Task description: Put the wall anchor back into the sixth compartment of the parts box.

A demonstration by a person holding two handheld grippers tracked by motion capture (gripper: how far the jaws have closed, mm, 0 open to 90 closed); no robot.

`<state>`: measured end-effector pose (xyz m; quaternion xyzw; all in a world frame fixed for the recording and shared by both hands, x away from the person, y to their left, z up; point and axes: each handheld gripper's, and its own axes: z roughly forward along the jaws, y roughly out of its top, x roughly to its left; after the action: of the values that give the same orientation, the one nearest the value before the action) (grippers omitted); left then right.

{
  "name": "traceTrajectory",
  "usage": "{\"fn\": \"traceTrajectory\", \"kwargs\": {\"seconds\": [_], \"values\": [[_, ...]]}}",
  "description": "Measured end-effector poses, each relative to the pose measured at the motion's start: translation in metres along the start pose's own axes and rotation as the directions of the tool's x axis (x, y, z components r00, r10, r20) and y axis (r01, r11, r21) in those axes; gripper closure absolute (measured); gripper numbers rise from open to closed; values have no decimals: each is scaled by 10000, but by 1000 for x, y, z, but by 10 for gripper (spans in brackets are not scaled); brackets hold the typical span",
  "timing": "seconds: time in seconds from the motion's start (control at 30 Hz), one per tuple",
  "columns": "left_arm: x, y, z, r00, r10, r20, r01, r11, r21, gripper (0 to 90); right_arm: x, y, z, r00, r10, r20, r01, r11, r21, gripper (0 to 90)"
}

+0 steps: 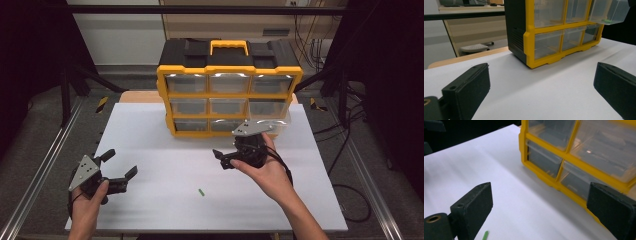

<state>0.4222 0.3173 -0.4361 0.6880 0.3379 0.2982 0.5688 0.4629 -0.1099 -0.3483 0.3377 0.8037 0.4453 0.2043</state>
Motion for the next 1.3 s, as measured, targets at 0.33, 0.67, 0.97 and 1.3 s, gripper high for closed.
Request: {"fn": "traceTrajectory", "kwargs": {"seconds": [0.33, 0.67, 0.97, 1.3], "values": [[0, 0, 0, 10000, 31, -15, -31, 10000, 23, 7, 7, -15, 12, 9998, 56, -185, -50, 9994, 341, 68], [0, 0, 0, 10000, -18, -12, 18, 10000, -15, 7, 12, -26, 20, 9992, 163, -358, -142, 9982, 577, 73], [-1, 0, 0, 10000, 41, -26, -41, 10000, 51, 7, 19, -36, 26, 9985, 174, -520, -137, 9974, 707, 73], [-1, 0, 0, 9999, 108, -41, -108, 9999, 75, 7, 29, -48, 36, 9973, 242, -699, -167, 9941, 1070, 74]]}}
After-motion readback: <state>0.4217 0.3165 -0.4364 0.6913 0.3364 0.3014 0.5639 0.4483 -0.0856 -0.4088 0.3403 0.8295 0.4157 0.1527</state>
